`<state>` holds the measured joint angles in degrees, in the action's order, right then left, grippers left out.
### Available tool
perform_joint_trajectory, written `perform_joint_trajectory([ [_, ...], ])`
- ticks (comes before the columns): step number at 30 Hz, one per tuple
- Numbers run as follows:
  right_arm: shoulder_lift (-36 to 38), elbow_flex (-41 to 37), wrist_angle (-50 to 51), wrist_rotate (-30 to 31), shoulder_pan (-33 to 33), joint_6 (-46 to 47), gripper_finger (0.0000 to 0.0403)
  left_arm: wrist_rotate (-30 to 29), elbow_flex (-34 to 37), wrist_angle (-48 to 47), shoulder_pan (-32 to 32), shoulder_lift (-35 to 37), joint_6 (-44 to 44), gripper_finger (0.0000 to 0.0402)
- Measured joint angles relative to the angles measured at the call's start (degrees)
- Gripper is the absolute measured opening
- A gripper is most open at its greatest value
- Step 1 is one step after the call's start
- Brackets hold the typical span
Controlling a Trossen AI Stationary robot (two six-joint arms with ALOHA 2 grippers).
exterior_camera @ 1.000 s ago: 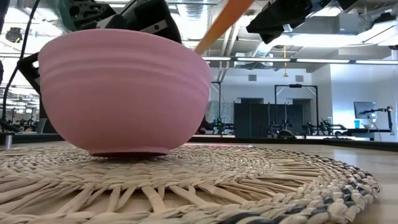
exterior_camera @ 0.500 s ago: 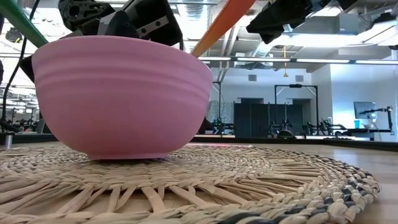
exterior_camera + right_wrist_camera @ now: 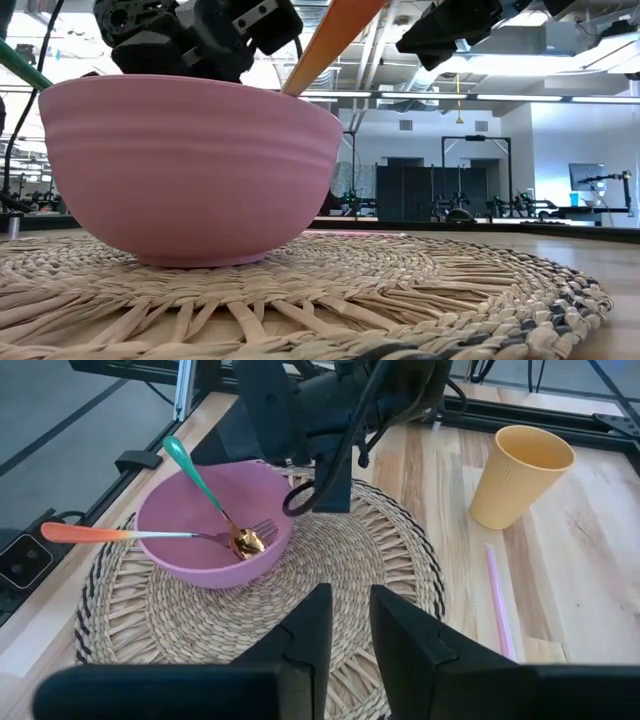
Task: Pick & Place Utensil
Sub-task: Put the yellow cup on the brown mat above the pink bowl
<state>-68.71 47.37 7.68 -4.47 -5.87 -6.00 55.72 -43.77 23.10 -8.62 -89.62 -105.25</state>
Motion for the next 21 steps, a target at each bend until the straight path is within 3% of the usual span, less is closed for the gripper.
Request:
perform_joint_trajectory([
  [8, 0.0, 0.0, 0.02, 0.0, 0.0, 0.0, 0.0065, -0.04, 0.05, 1.78, 0.0, 0.96, 0.09, 0.0061],
  [12, 0.0, 0.0, 0.19, 0.0, 0.01, 0.0, 0.0065, -0.58, 0.08, 2.59, 0.11, 3.02, 5.12, 0.0061],
  [21, 0.02, 0.0, 0.13, 0.0, 0.0, -0.02, 0.0065, -13.07, 0.04, 2.71, 1.02, 12.42, 22.08, 0.0061],
])
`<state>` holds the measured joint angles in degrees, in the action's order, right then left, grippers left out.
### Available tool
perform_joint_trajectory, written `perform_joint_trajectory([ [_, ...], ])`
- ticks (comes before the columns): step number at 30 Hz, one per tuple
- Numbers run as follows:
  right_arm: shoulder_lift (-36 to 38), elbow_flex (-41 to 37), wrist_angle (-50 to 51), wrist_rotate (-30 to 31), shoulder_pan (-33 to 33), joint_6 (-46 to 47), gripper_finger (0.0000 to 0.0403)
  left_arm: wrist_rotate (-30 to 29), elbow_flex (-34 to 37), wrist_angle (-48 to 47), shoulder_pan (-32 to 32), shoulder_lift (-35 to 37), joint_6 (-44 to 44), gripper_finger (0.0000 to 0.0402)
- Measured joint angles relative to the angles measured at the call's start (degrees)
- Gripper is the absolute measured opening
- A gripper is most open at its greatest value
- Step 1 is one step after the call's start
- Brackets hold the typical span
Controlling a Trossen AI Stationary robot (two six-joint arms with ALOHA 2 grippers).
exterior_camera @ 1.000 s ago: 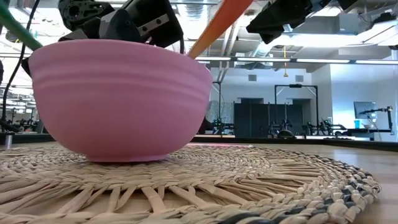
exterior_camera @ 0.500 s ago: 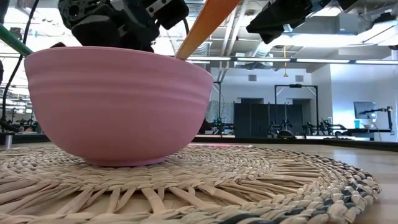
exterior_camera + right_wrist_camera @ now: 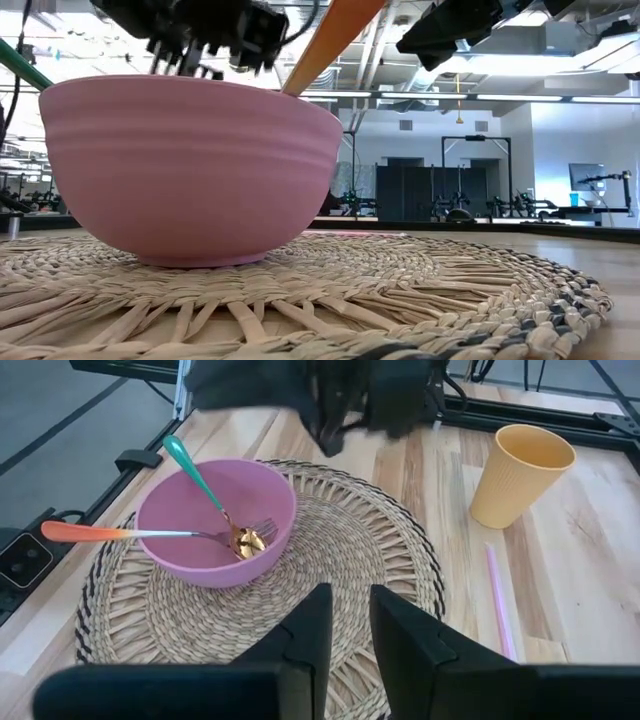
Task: Pick & Place Utensil
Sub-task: Put the yellow cup on the brown mat above the pink bowl
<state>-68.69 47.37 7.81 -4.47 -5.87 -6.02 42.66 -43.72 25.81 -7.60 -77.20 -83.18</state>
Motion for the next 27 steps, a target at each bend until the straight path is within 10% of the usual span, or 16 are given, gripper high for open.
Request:
perform_joint_trajectory([
  [27, 0.0, 0.0, -0.09, 0.0, 0.02, 0.0, 0.0065, -6.08, 0.0, -0.49, 3.52, 6.66, 49.46, 0.0061],
])
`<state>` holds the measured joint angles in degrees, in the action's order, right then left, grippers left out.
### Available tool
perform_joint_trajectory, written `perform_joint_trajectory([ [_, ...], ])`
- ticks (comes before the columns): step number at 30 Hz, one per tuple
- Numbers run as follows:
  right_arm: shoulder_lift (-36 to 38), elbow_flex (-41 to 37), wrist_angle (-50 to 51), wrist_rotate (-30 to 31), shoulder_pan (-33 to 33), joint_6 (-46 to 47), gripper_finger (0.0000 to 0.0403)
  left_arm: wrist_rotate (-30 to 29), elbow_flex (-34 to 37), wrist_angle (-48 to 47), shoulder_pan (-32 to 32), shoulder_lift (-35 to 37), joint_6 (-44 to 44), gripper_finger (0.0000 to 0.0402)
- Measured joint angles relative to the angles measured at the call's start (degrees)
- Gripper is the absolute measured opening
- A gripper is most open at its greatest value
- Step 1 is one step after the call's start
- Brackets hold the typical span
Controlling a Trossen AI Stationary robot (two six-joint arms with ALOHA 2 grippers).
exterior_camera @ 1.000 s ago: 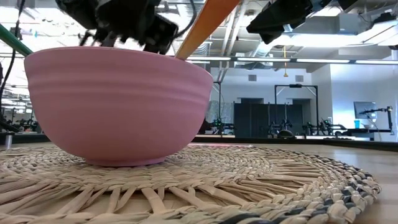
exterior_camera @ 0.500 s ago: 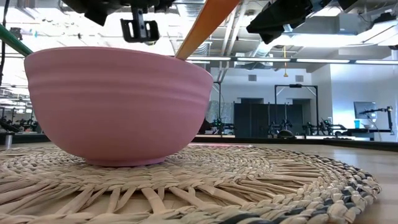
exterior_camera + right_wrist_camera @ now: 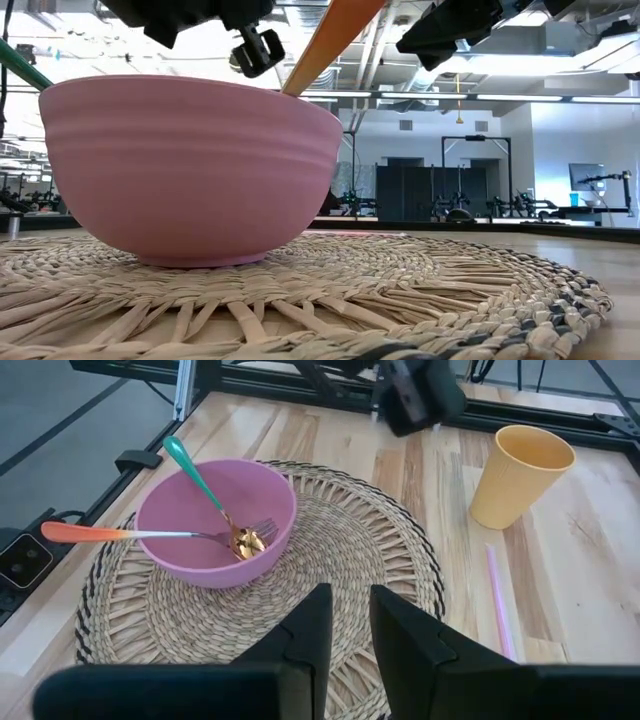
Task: Pick & Place Utensil
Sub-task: Put the yellow cup on the brown mat above the pink bowl
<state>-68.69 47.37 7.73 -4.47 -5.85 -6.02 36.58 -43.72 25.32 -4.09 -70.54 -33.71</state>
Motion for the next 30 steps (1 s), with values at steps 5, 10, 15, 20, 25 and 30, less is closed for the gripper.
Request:
perform_joint_trajectory([
  [5, 0.0, 0.0, 0.0, 0.0, -0.01, 0.0, 0.0065, -0.02, -0.01, -1.01, 2.06, 0.0, 5.41, 0.0061],
  [10, 0.0, 0.0, 0.0, 0.0, -0.02, 0.0, 0.0065, -1.98, -0.04, -7.15, 4.1, 0.0, 9.5, 0.0061],
  [15, 0.0, 0.0, 0.0, 0.0, 0.0, 0.0, 0.0065, -4.42, -0.04, -18.18, 5.53, 0.0, 10.41, 0.0061],
  [20, 0.0, 0.0, 0.0, 0.0, 0.0, 0.0, 0.0065, -9.93, -0.04, -24.0, 5.52, 0.0, 15.72, 0.0061],
  [25, 0.0, 0.0, 0.0, 0.0, -0.02, 0.0, 0.0065, -14.84, -0.04, -26.13, 5.54, 0.11, 19.91, 0.0061],
  [30, 0.0, 0.0, -0.02, 0.0, 0.0, 0.02, 0.0065, -21.9, -0.04, -35.0, 5.54, 2.71, 20.46, 0.0061],
])
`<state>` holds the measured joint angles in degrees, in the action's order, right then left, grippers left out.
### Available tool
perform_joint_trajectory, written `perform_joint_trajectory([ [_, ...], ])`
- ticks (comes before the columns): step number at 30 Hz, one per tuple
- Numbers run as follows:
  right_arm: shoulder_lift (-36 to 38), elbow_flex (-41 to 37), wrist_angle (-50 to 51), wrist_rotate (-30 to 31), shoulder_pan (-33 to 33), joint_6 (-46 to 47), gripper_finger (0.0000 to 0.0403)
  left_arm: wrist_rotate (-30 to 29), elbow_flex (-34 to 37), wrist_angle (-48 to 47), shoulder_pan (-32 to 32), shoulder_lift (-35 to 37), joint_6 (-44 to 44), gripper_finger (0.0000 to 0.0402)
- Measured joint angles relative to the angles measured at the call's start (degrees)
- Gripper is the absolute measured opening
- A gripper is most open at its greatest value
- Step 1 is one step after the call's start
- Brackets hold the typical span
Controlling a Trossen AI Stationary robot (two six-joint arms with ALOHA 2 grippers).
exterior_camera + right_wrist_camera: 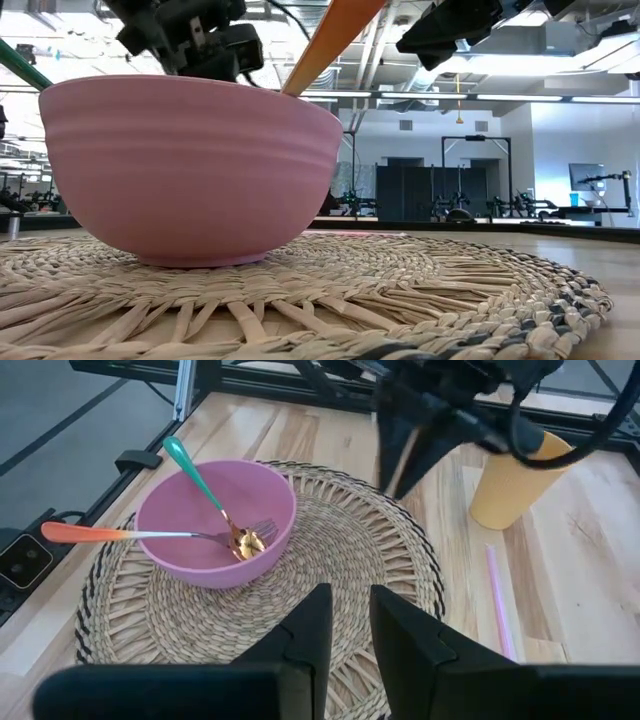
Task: Pick & Place Utensil
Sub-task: Put the yellow cup on the brown mat above the pink bowl
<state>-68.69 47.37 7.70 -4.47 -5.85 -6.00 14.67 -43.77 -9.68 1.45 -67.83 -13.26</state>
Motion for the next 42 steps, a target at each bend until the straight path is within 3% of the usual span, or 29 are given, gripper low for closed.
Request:
perform_joint_trajectory([
  [16, 0.0, 0.0, -0.31, 0.0, 0.0, -0.01, 0.0065, -24.63, 0.0, -21.57, 0.0, 16.93, -0.55, 0.0061],
  [22, 0.0, 0.0, -0.53, 0.0, 0.0, 0.0, 0.0065, -30.91, 0.0, -25.43, 0.0, 16.03, -0.97, 0.0061],
  [42, 0.0, 0.0, -0.44, 0.0, 0.0, 0.0, 0.0065, -39.52, 0.0, -25.38, 0.0, 10.22, -1.16, 0.0061],
])
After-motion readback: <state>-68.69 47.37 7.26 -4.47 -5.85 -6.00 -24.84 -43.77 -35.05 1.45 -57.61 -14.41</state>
